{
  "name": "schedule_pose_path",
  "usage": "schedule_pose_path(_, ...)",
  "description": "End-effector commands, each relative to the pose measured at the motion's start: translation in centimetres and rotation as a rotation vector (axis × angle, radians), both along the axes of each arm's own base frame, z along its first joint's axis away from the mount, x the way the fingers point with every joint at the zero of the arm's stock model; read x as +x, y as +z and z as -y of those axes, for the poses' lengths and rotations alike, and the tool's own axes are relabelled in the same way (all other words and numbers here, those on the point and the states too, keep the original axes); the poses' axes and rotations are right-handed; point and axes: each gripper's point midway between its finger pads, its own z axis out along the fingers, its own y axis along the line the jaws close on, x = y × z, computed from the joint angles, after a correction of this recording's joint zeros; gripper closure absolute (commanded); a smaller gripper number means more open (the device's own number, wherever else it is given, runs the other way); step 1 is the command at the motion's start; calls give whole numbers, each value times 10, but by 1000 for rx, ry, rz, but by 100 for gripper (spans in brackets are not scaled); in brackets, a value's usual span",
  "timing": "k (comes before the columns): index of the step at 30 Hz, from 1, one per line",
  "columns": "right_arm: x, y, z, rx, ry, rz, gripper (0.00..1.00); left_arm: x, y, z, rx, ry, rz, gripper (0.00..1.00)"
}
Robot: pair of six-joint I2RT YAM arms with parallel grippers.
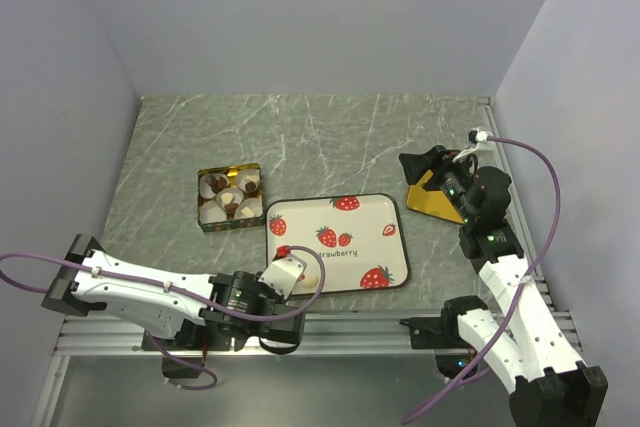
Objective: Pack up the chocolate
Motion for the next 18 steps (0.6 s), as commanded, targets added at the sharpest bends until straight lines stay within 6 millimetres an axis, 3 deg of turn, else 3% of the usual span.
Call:
schedule_pose_path(1,-1,32,-3,0,14,87,24,-4,5,0,-5,8,-11,65)
schedule_pose_path(5,-2,33,-3,1,15,89,24,-2,6,2,-12,17,2,74)
schedule_pose_path(12,-1,33,-4,3,20,89,24,10,11,7,-39,45,68,76)
schedule_pose_path(18,-1,32,-5,3,23,86,24,32,16,14,-85,60,126,76)
